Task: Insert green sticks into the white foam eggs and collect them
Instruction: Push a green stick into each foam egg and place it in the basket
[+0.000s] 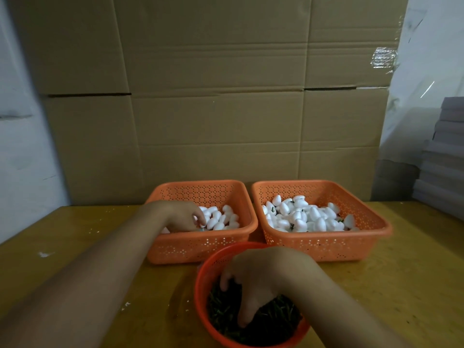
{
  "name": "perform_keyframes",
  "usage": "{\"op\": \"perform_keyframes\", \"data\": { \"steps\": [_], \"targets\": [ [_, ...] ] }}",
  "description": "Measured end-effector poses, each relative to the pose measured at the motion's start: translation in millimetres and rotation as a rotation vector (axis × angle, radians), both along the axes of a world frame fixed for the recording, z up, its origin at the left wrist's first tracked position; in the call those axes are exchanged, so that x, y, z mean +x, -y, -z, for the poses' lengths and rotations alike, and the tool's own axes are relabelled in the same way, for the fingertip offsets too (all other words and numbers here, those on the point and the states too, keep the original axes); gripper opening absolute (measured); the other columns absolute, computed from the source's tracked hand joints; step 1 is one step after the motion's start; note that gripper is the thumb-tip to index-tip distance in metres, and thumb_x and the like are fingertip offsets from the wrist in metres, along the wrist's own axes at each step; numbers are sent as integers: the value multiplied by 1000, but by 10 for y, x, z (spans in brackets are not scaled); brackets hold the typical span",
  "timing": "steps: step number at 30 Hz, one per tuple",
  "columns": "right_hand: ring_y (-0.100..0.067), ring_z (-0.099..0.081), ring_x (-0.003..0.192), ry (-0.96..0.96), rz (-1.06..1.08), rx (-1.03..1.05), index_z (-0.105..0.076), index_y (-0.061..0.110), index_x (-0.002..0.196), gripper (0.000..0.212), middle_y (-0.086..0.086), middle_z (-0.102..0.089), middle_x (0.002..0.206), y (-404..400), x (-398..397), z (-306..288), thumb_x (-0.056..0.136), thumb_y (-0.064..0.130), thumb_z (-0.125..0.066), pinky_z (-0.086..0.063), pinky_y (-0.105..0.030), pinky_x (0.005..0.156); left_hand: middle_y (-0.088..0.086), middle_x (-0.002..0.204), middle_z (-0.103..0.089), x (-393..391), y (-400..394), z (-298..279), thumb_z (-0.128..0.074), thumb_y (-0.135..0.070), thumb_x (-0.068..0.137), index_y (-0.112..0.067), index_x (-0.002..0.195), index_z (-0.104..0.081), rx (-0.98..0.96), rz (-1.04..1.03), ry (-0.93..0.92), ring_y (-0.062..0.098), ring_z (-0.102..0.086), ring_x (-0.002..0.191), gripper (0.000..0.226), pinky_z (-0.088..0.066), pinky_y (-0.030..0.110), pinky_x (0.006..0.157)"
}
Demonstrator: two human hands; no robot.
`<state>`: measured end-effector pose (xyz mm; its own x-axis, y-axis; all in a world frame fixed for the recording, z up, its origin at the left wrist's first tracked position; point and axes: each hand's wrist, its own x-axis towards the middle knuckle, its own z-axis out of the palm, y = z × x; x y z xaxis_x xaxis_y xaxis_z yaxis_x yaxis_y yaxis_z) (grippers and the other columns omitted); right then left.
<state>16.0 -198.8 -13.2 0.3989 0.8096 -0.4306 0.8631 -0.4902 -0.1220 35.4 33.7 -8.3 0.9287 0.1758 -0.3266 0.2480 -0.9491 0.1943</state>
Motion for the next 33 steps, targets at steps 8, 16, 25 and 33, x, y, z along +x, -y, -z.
{"op": "perform_keyframes", "data": {
  "steps": [8, 16, 25, 33],
  "targets": [
    [-24, -50, 121, -30, -10, -13, -56, 27, 135, 58, 2, -49, 137, -11, 74, 17, 82, 34, -79, -40, -31, 82, -8, 138, -60, 181, 109, 82, -62, -18, 94, -42, 130, -61, 34, 128, -72, 18, -48, 134, 44, -43, 45, 110],
    [-25, -50, 121, -36, -5, 5, -55, 26, 135, 58, 1, -49, 138, 9, 69, 47, 83, 33, -79, -38, -31, 80, 1, 158, -39, 218, 68, 184, -61, -13, 95, -35, 130, -60, -36, 119, -13, 21, -30, 148, 41, -37, 42, 114],
    [-17, -48, 104, -56, 14, 36, -56, 30, 133, 57, 4, -51, 134, 31, 91, 60, 81, 34, -80, -39, -23, 64, -6, 169, -4, 231, 73, 251, -60, -21, 97, -34, 138, -56, 27, 46, -30, 25, -14, 154, 43, -26, 50, 120],
    [-22, -55, 117, -52, -3, 55, -59, 29, 132, 51, 2, -56, 133, 35, 110, 84, 85, 31, -77, -47, -33, 91, 2, 157, -41, 198, 55, 219, -69, -17, 90, -31, 112, -68, -72, 2, 85, 22, -42, 141, 27, -42, 42, 111]
  ]
}}
